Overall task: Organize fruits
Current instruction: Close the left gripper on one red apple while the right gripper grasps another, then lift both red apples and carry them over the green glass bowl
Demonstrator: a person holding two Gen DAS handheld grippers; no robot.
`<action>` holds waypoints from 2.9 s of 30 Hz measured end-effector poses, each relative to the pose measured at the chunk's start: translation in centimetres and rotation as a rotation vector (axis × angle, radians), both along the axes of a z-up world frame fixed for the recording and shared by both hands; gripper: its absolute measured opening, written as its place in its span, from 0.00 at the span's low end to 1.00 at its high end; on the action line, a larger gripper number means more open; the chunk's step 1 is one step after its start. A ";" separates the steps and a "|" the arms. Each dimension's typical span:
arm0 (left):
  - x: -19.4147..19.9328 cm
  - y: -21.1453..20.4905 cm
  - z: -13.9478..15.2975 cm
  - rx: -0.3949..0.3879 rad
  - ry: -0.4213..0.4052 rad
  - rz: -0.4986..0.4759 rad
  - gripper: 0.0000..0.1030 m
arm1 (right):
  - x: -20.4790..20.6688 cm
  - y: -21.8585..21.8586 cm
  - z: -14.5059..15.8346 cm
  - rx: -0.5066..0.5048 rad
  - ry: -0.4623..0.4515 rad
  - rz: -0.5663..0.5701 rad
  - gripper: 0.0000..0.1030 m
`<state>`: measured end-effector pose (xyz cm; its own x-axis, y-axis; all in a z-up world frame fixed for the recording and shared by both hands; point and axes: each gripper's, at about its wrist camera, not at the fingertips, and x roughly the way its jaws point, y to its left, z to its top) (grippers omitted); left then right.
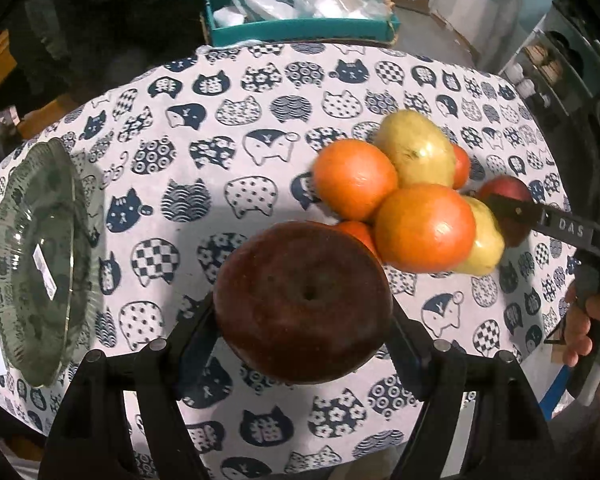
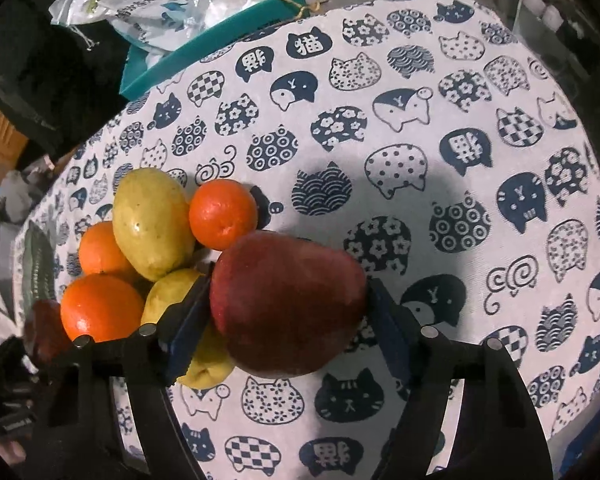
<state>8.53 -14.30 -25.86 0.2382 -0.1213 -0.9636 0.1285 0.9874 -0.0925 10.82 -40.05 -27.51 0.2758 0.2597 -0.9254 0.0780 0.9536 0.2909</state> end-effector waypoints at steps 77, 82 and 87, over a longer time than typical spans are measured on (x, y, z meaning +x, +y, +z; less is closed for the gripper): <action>-4.9 9.1 16.7 0.005 -0.512 0.082 0.76 | -7.3 10.1 21.3 -0.234 -0.615 0.129 0.73; -5.1 11.0 17.3 0.017 -0.535 0.116 0.76 | -6.8 12.0 21.8 -0.228 -0.629 0.158 0.73; -5.1 13.5 17.4 0.027 -0.541 0.161 0.76 | -6.1 14.6 22.1 -0.218 -0.634 0.197 0.73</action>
<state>3.48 -0.84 -8.42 0.7128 -0.0198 -0.7010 -0.0017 0.9995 -0.0300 4.73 -25.42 -5.38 0.7470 0.1871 -0.6379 -0.2244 0.9742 0.0230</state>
